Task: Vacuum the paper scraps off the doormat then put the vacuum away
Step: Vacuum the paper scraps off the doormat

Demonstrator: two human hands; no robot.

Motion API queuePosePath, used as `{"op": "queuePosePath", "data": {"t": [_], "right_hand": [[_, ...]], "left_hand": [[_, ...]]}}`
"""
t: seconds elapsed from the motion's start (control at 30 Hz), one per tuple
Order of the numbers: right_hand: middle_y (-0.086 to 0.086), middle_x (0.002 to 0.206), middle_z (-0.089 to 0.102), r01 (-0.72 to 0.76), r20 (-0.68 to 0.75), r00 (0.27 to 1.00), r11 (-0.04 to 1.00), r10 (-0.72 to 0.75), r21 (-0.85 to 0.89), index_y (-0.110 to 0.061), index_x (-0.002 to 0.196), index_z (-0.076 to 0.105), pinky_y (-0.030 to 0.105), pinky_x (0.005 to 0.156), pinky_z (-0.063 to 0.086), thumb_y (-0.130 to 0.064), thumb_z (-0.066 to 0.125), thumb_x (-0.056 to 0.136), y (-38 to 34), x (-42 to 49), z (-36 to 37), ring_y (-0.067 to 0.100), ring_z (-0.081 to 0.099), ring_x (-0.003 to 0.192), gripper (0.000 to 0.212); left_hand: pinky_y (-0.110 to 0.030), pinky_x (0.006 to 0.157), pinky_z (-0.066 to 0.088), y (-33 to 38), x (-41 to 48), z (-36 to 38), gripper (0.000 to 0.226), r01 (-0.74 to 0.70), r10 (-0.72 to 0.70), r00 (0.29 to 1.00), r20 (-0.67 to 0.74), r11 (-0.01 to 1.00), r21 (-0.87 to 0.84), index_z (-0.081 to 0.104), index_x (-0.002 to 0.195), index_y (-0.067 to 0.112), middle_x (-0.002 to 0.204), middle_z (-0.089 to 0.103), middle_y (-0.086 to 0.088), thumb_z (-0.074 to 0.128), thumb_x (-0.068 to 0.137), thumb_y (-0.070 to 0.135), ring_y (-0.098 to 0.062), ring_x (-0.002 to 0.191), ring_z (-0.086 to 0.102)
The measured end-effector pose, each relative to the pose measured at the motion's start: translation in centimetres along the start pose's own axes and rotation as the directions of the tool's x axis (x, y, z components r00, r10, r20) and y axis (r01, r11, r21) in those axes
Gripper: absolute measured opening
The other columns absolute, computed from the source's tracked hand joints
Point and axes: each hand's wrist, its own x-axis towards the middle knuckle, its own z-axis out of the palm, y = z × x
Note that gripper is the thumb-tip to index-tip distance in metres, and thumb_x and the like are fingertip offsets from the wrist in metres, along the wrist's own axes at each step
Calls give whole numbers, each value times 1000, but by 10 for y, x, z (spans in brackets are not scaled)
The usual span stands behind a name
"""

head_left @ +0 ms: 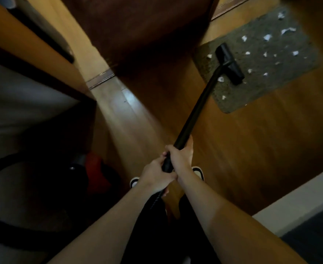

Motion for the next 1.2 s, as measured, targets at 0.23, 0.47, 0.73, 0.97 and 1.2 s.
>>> {"op": "queuePosePath", "data": {"t": [0.23, 0.47, 0.73, 0.97, 1.2], "right_hand": [[13, 87, 61, -11, -27, 1000, 1000, 11, 10, -41, 157, 19, 29, 48, 53, 3, 61, 93, 18, 10, -3, 15, 58, 47, 89], [9, 92, 65, -5, -71, 997, 1000, 6, 11, -40, 158, 21, 29, 51, 53, 2, 62, 93, 45, 9, 2, 13, 58, 49, 88], [11, 98, 65, 18, -161, 987, 998, -27, -57, -37, 159, 21, 25, 45, 49, 1, 62, 94, 93, 17, 21, 10, 56, 44, 86], [8, 97, 65, 98, -222, 967, 988, -124, -123, -35, 158, 26, 23, 44, 50, -1, 60, 95, 135, 33, 33, 6, 58, 44, 79], [15, 114, 67, 151, -281, 936, 962, -213, -227, -27, 155, 33, 19, 41, 48, -2, 59, 95, 171, 59, 38, 2, 56, 40, 70]], "left_hand": [[-43, 81, 57, -34, -3, -1, 19, -29, 17, 988, -155, 997, -75, 70, 89, 30, 85, 72, 4, 56, 86, 43, -18, 81, 69], [-44, 75, 60, -123, -12, -8, 33, 10, -113, 864, -491, 978, -207, 66, 72, 29, 71, 69, 9, 48, 91, 50, -15, 66, 69], [-35, 71, 49, -212, -11, -16, 19, 66, -239, 726, -645, 958, -281, 60, 81, 27, 83, 65, 8, 51, 93, 38, -17, 82, 64], [-32, 80, 45, -271, 10, -13, 40, 3, -210, 477, -853, 971, -238, 55, 126, 12, 125, 53, -6, 59, 92, 31, -21, 102, 58], [-43, 111, 34, -333, 46, 5, 84, 245, -345, 638, -688, 939, -243, 20, 155, 10, 158, 24, -12, 51, 92, 57, -30, 140, 33]]}}
